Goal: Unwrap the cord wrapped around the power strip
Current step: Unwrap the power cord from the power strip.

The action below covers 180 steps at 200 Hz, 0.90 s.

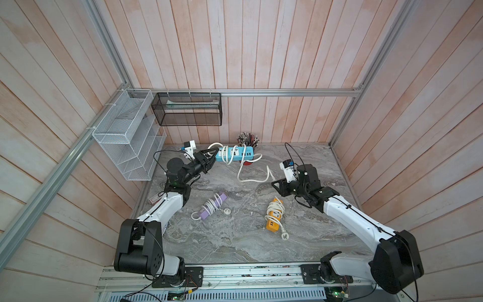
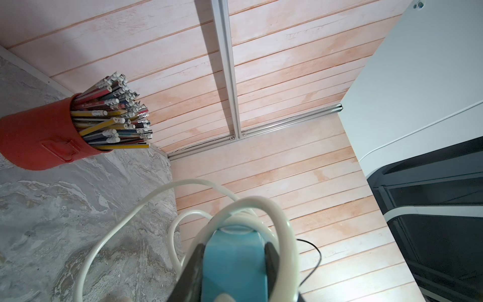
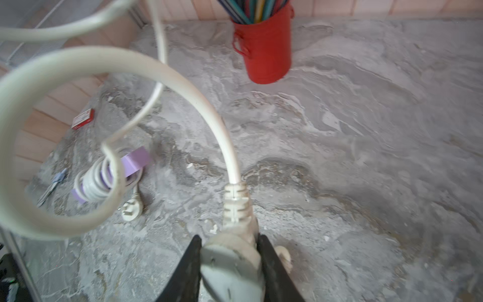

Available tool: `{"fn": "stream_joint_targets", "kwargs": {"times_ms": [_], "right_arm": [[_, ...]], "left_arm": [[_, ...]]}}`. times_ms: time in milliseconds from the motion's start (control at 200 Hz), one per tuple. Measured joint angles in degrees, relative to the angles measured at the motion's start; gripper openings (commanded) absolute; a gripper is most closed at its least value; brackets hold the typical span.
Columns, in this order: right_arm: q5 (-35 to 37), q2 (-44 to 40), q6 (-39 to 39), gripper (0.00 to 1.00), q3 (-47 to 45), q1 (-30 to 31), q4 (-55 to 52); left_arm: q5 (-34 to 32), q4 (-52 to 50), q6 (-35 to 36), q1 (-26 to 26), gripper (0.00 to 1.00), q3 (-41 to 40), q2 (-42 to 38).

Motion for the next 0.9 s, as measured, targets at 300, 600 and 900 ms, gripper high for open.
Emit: {"fn": "stream_joint_targets", "kwargs": {"times_ms": [300,600,900], "right_arm": [[6.03,7.89,2.47,0.78,5.62,-3.48,0.11],[14.6,4.94,1.9,0.98,6.36,-3.48,-1.01],[6.56,-7.23,1.25,0.95,8.24,-3.93,0.39]], "left_arm": [[0.22,0.2,-0.87,0.59,0.0,-0.72,-3.32],[0.42,0.09,-1.29,0.85,0.0,-1.01,-3.32],[0.9,0.48,-1.62,0.85,0.0,-1.05,-3.32]]}}
